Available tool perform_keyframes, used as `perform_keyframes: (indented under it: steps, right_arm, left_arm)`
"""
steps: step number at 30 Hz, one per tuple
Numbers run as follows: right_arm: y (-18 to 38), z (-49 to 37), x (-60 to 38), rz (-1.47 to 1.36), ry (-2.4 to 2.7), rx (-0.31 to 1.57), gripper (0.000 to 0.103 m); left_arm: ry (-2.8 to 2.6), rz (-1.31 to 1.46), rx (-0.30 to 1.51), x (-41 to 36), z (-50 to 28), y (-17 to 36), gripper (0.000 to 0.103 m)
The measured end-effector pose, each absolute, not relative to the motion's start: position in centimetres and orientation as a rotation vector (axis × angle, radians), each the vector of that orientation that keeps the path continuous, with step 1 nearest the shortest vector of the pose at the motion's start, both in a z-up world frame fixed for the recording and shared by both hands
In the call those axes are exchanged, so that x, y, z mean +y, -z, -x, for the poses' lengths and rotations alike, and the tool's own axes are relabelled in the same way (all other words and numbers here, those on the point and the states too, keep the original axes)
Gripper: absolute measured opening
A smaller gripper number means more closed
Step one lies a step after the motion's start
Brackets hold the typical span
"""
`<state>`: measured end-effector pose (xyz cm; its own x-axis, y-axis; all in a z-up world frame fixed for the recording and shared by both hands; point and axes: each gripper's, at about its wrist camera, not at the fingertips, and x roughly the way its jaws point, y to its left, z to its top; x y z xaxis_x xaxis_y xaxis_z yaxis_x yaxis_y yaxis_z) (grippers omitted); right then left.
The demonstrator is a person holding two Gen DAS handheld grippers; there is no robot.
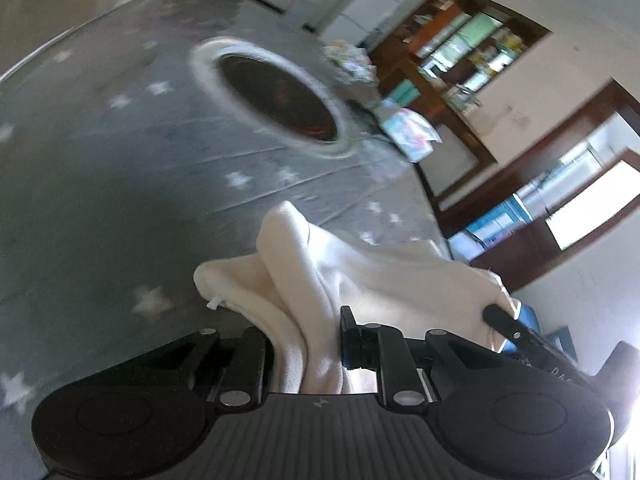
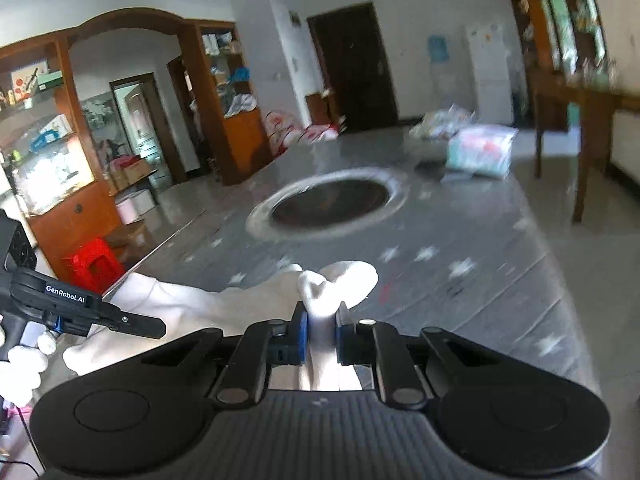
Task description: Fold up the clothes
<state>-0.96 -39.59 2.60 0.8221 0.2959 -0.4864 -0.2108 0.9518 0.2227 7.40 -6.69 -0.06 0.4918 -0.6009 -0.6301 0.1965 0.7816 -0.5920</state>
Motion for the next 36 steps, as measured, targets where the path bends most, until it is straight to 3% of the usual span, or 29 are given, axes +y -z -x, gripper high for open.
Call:
perform_keyframes:
  steps: [11, 21, 36]
  right_arm:
    - [-8.2, 4.1, -43.3, -0.043, -0.103, 0.417, 0.011]
    - [-8.5, 4.1, -45.5, -0.009, -0.02, 0.414, 0.011]
    - [-4.7, 1.8, -46.1, -0.028, -0.023, 0.495, 0.011]
  left_arm:
    - [0.612, 0.333, 0.869, -14.2, -8.1, -3.3, 0.018]
    - [0.651, 0.195, 0.816, -19.8, -8.9, -5.1, 0.018]
    - [0.6, 0.11, 0.876, -21.4, -10.5, -2.5, 0.018]
